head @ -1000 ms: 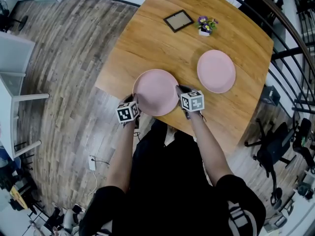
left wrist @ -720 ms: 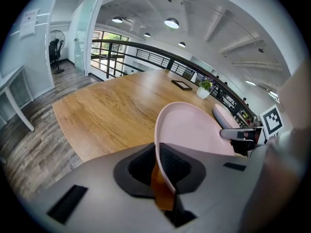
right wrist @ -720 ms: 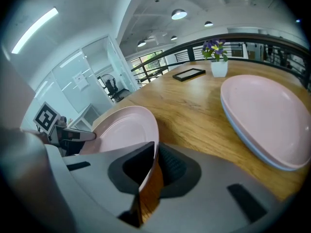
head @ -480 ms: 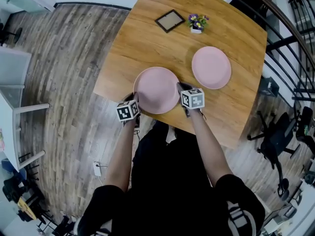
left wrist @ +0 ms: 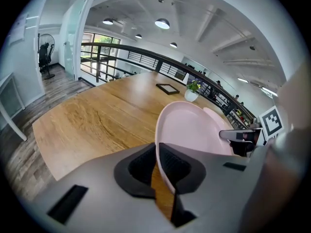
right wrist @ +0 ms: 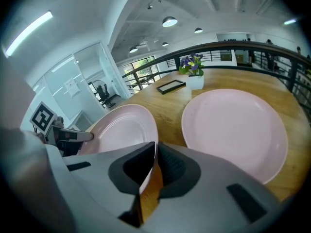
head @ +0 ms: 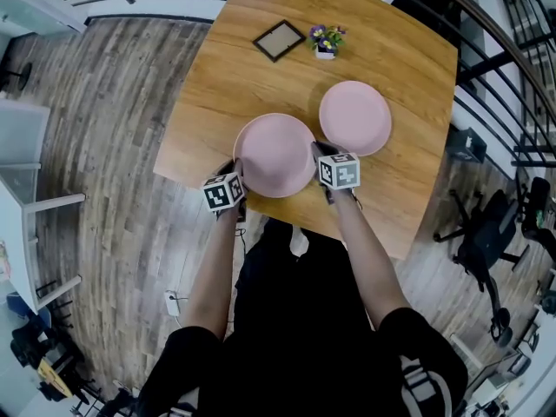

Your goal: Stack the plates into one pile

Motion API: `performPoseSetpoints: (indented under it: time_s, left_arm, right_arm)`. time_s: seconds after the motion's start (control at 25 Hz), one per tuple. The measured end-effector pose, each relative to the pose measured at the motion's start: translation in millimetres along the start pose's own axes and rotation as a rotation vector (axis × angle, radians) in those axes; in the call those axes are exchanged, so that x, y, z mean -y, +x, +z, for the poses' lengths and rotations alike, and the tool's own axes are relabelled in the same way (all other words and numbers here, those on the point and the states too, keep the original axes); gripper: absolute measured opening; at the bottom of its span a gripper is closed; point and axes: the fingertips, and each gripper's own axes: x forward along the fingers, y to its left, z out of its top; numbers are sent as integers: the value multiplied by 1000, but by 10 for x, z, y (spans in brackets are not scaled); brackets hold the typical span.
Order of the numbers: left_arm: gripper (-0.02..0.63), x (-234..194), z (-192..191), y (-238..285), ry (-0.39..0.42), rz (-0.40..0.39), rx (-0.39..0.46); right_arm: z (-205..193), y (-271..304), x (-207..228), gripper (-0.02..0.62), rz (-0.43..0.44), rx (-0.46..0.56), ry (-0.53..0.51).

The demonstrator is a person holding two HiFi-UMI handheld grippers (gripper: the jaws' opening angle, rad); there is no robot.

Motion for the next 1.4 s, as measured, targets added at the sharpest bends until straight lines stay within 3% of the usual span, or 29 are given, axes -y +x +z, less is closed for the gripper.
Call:
performPoseSetpoints:
  time_s: [0.68, 1.4]
  left_arm:
    - [40, 956, 321, 386, 68, -71, 14]
    - [41, 1984, 565, 1034, 199, -159, -21]
  right_arm:
    - [229, -466, 876, 28, -59, 56, 60]
    - [307, -832, 1923, 29, -139, 93, 138]
